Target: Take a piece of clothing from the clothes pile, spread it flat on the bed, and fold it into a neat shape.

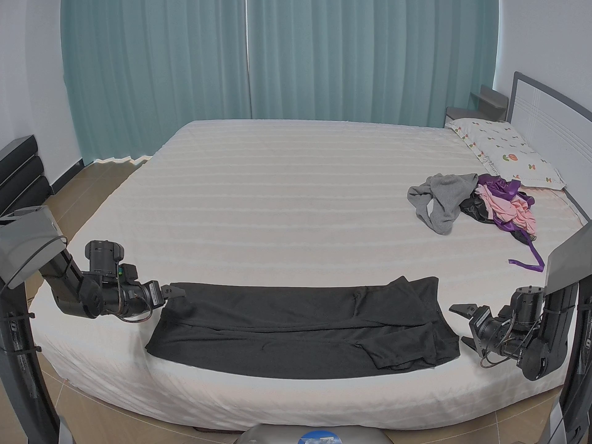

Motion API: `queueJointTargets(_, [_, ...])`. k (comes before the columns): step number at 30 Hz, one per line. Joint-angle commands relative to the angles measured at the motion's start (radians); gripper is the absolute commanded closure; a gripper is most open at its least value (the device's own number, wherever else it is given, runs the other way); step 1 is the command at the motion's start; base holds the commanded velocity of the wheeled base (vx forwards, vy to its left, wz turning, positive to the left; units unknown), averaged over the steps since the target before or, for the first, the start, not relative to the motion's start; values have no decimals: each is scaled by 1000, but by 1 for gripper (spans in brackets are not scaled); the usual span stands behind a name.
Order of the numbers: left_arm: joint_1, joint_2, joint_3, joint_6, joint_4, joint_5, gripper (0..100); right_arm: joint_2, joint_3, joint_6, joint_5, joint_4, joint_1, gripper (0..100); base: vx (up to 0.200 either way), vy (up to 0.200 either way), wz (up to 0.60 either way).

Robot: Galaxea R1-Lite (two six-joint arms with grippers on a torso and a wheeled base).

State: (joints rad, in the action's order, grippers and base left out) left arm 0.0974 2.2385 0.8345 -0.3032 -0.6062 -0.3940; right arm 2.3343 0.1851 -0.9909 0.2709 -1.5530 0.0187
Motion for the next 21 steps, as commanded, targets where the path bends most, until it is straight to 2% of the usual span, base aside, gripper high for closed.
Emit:
queueJointTargets(1, [-4,69,-29,76,-6,-6,0,5,-1,1,1,-13,-2,0,0,0,0])
queueJointTargets(14, [-16,105,11,81,-7,-5,0,8,-3,12,1,-13,-3,0,0,0,0])
queueJointTargets(15, [-16,105,11,81,-7,-5,100,8,-3,12,1,-13,-3,0,0,0,0])
queueJointTargets(21, [-19,96,-8,88,-7,-2,100,10,-1,12,1,-13,-3,0,0,0,0])
